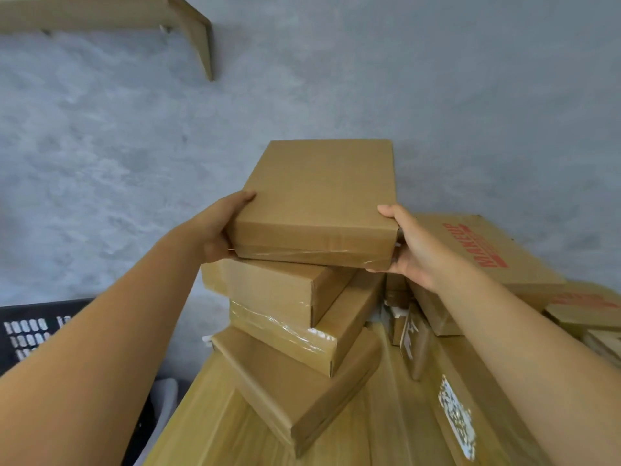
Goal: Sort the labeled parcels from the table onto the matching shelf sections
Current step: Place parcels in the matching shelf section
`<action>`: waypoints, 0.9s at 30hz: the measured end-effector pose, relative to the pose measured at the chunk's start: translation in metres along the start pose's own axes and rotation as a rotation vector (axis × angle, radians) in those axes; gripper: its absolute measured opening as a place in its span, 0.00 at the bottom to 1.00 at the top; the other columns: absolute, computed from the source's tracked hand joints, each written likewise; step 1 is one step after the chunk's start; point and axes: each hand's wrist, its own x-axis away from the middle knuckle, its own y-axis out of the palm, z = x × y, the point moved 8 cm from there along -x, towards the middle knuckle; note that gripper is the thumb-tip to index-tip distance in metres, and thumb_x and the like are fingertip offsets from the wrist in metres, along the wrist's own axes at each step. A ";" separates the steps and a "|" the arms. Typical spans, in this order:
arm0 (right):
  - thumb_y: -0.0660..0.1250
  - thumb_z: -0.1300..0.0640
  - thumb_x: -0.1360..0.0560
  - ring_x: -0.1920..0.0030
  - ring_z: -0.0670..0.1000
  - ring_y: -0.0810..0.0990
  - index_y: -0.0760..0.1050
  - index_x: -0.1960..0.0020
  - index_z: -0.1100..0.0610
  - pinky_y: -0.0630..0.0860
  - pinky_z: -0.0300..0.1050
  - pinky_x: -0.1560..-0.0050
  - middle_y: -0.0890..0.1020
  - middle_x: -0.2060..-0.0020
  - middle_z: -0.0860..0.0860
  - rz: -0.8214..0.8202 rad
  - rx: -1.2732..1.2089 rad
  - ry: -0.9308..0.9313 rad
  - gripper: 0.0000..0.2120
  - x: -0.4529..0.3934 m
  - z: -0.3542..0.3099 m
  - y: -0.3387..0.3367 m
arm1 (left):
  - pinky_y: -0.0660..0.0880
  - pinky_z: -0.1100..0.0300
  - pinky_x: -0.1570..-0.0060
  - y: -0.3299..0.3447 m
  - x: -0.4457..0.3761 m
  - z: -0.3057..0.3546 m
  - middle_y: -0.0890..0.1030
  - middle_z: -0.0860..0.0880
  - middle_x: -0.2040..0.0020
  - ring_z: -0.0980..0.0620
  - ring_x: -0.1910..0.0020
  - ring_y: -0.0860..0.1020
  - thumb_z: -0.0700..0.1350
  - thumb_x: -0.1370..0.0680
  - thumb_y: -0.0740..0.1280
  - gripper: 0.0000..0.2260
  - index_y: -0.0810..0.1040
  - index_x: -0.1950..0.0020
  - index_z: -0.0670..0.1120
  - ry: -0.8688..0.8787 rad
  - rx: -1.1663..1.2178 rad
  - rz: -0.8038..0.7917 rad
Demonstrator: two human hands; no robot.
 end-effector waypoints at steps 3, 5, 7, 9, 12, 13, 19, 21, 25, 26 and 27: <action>0.75 0.40 0.33 0.41 0.60 0.81 0.72 0.34 0.48 0.82 0.62 0.50 0.81 0.40 0.56 -0.045 -0.041 0.031 0.30 0.007 -0.003 0.000 | 0.81 0.46 0.53 0.000 0.002 0.002 0.86 0.48 0.47 0.46 0.48 0.84 0.60 0.27 0.72 0.19 0.80 0.40 0.52 0.023 0.086 -0.038; 0.75 0.37 0.35 0.40 0.61 0.80 0.71 0.32 0.46 0.78 0.66 0.45 0.82 0.39 0.56 -0.055 -0.056 0.063 0.35 0.012 -0.006 0.003 | 0.82 0.51 0.54 0.003 0.004 0.005 0.86 0.49 0.46 0.48 0.50 0.85 0.59 0.25 0.71 0.18 0.81 0.40 0.51 0.074 0.139 -0.070; 0.75 0.37 0.34 0.41 0.61 0.81 0.73 0.34 0.47 0.78 0.66 0.42 0.83 0.42 0.57 -0.028 -0.029 0.057 0.32 0.018 -0.012 0.005 | 0.81 0.53 0.52 0.010 0.008 0.013 0.85 0.49 0.44 0.51 0.50 0.85 0.58 0.23 0.69 0.17 0.80 0.40 0.50 0.147 0.169 -0.111; 0.75 0.39 0.33 0.42 0.58 0.82 0.74 0.36 0.49 0.80 0.61 0.44 0.84 0.44 0.55 0.047 -0.021 -0.010 0.29 0.022 -0.025 0.002 | 0.79 0.52 0.45 0.015 0.012 0.023 0.83 0.49 0.40 0.51 0.46 0.84 0.58 0.21 0.66 0.19 0.77 0.35 0.50 0.234 0.072 -0.094; 0.77 0.37 0.37 0.41 0.53 0.81 0.70 0.30 0.51 0.79 0.55 0.39 0.83 0.40 0.52 0.192 0.079 -0.183 0.40 0.030 -0.055 -0.004 | 0.76 0.56 0.43 0.022 0.024 0.047 0.76 0.48 0.33 0.49 0.40 0.78 0.52 0.20 0.67 0.24 0.66 0.26 0.52 0.383 -0.296 0.092; 0.77 0.35 0.40 0.38 0.53 0.79 0.67 0.27 0.51 0.76 0.56 0.35 0.79 0.36 0.51 0.260 0.151 -0.250 0.47 0.033 -0.066 -0.006 | 0.74 0.59 0.43 0.030 0.030 0.055 0.73 0.48 0.31 0.48 0.37 0.76 0.50 0.21 0.68 0.27 0.63 0.24 0.53 0.434 -0.407 0.125; 0.76 0.35 0.38 0.30 0.52 0.70 0.54 0.21 0.49 0.71 0.48 0.36 0.68 0.28 0.49 0.557 0.654 -0.725 0.54 0.068 -0.101 0.026 | 0.72 0.51 0.35 0.120 0.073 0.074 0.70 0.52 0.29 0.48 0.32 0.72 0.58 0.22 0.68 0.32 0.59 0.22 0.57 0.428 -0.257 -0.195; 0.75 0.33 0.37 0.28 0.56 0.67 0.51 0.20 0.53 0.71 0.57 0.33 0.66 0.27 0.53 0.598 0.923 -0.805 0.56 0.077 -0.101 0.046 | 0.76 0.46 0.37 0.135 0.079 0.077 0.75 0.54 0.35 0.47 0.37 0.77 0.58 0.24 0.70 0.32 0.59 0.25 0.53 0.391 -0.099 -0.188; 0.72 0.38 0.30 0.27 0.55 0.65 0.52 0.20 0.51 0.69 0.58 0.32 0.64 0.26 0.52 0.321 1.055 -0.904 0.48 0.084 -0.091 0.084 | 0.81 0.47 0.45 0.118 0.071 0.072 0.77 0.49 0.41 0.49 0.45 0.80 0.60 0.31 0.77 0.38 0.57 0.33 0.47 0.369 0.121 0.096; 0.71 0.40 0.28 0.28 0.54 0.66 0.52 0.20 0.49 0.70 0.56 0.32 0.64 0.26 0.50 0.252 1.058 -0.926 0.44 0.087 -0.087 0.092 | 0.81 0.47 0.44 0.109 0.069 0.068 0.77 0.47 0.41 0.48 0.45 0.80 0.62 0.34 0.78 0.41 0.57 0.35 0.48 0.356 0.149 0.165; 0.69 0.42 0.26 0.29 0.54 0.67 0.52 0.20 0.48 0.72 0.53 0.34 0.64 0.27 0.48 0.207 1.082 -0.946 0.41 0.090 -0.081 0.098 | 0.80 0.48 0.44 0.100 0.066 0.064 0.76 0.47 0.41 0.48 0.45 0.80 0.65 0.39 0.79 0.46 0.56 0.35 0.48 0.340 0.156 0.222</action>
